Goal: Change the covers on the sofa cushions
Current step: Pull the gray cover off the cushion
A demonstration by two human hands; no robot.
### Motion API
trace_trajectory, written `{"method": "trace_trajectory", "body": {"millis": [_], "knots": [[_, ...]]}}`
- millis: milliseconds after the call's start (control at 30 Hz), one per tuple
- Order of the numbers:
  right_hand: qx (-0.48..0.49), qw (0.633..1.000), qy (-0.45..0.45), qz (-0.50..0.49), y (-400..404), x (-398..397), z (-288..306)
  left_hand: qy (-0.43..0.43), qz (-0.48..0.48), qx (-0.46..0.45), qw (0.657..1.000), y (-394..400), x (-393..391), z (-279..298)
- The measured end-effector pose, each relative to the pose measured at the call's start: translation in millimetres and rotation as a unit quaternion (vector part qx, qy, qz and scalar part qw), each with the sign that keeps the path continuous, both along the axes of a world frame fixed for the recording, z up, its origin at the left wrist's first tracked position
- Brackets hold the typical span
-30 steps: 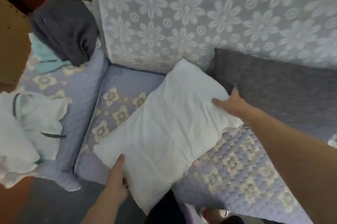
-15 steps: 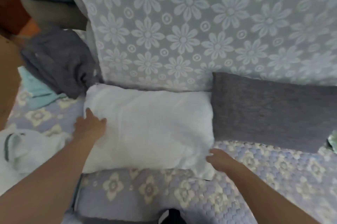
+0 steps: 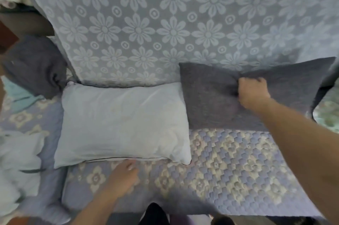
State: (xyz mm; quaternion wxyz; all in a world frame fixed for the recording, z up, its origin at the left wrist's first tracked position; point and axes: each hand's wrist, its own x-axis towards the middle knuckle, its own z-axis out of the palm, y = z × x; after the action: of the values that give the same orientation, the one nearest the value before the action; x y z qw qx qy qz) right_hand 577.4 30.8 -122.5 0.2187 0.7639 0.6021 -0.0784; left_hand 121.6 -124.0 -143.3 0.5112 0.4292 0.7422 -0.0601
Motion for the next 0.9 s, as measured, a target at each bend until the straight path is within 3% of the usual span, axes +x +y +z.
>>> {"method": "trace_trajectory", "body": {"millis": [67,133,233,300,333,367,467,600,667,733,833,900], "knots": [[0.054,0.997,-0.003,0.056,-58.6,2.7,-3.9,-0.034,0.052,0.019,0.998,-18.2,28.2,29.0],[0.087,0.994,0.04,0.047,-121.5,1.8,-4.8,-0.106,0.161,-0.001,0.981,-37.9,62.5,50.9],[0.084,0.987,0.139,0.016,-221.1,4.0,2.2,-0.264,0.353,-0.104,0.892,-63.2,135.4,66.9],[0.079,0.982,0.171,0.0,-277.8,8.7,1.0,-0.323,0.406,-0.143,0.843,-75.5,182.3,68.4],[0.087,0.98,0.178,-0.01,-301.7,14.6,1.8,-0.322,0.406,-0.152,0.842,-83.3,204.3,67.4],[0.085,0.977,0.195,-0.026,-322.8,22.1,1.1,-0.308,0.401,-0.154,0.849,-92.0,225.1,63.8],[0.09,0.971,0.21,-0.074,-366.8,56.1,6.3,-0.22,0.338,-0.075,0.912,-125.3,274.6,63.7],[0.192,0.94,0.262,-0.107,-367.3,93.5,30.5,-0.204,0.326,0.02,0.923,-132.2,312.3,107.7],[0.239,0.927,0.274,-0.092,-353.4,99.5,59.5,-0.206,0.257,0.06,0.942,-119.0,325.1,146.6],[0.233,0.938,0.255,-0.036,-338.9,104.1,80.8,-0.213,0.178,0.082,0.957,-98.7,338.3,188.1],[0.233,0.935,0.267,0.023,-321.4,107.1,124.8,-0.232,0.049,0.1,0.966,-77.3,350.9,266.5],[0.261,0.912,0.314,0.043,-307.0,106.8,157.3,-0.225,-0.058,0.142,0.962,-74.5,350.9,308.1]]}}
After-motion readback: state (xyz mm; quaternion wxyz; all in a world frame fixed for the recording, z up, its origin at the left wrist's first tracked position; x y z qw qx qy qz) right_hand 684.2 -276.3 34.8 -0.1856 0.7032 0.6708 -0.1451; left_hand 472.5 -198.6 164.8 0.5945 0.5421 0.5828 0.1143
